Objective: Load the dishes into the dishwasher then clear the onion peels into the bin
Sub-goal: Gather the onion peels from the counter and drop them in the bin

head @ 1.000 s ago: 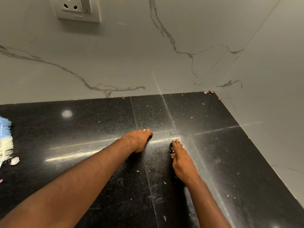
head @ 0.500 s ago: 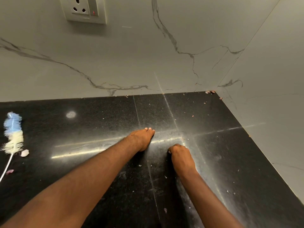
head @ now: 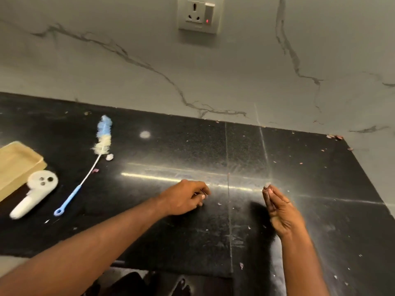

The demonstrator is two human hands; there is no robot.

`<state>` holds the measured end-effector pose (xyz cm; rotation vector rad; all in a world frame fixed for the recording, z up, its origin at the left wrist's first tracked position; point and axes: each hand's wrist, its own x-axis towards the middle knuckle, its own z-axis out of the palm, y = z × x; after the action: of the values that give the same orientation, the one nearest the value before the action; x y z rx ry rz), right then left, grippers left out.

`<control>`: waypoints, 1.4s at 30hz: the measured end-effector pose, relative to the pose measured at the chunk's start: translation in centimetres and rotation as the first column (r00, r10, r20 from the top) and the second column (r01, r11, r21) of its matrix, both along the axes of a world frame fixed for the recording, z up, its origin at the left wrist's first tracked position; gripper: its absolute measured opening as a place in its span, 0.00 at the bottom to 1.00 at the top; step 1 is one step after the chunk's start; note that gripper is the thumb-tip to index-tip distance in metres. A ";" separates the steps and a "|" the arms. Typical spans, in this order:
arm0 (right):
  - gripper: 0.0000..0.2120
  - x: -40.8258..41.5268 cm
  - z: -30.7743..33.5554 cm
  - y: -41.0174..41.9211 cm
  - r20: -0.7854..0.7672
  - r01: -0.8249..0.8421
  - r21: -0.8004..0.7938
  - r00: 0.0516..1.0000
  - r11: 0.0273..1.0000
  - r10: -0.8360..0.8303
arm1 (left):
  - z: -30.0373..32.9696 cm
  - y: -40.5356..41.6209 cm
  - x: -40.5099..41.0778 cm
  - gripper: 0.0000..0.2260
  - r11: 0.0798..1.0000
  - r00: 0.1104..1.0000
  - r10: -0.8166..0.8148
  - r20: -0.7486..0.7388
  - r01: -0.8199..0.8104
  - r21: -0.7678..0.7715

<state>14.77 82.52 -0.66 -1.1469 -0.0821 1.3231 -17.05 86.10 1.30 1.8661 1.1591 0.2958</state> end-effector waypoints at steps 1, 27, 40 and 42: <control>0.16 -0.9 0.1 -0.1 -0.050 -0.034 0.009 0.998 0.999 0.034 | -0.1 -1.2 -1.2 0.09 0.997 0.996 0.061 0.063 -0.058 -0.046; 0.18 -53.4 -0.6 -17.3 0.246 -0.957 -0.214 0.143 0.197 0.959 | -13.7 -40.4 -42.7 0.07 0.465 0.693 0.555 -0.460 -0.717 -0.520; 0.08 -65.7 -2.7 -23.5 0.749 -0.752 -0.659 -0.650 0.033 0.130 | -14.6 -51.2 -49.4 0.03 0.284 0.558 0.598 -0.575 -0.819 -0.499; 0.08 -66.5 -2.8 -24.1 0.749 -0.747 -0.662 -0.658 0.063 0.076 | -14.6 -52.1 -49.9 0.03 0.312 0.559 0.591 -0.582 -0.823 -0.474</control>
<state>-51.73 58.45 -3.46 -1.1548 -2.9228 0.8352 -66.99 34.04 -13.31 0.5722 1.9679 -0.0011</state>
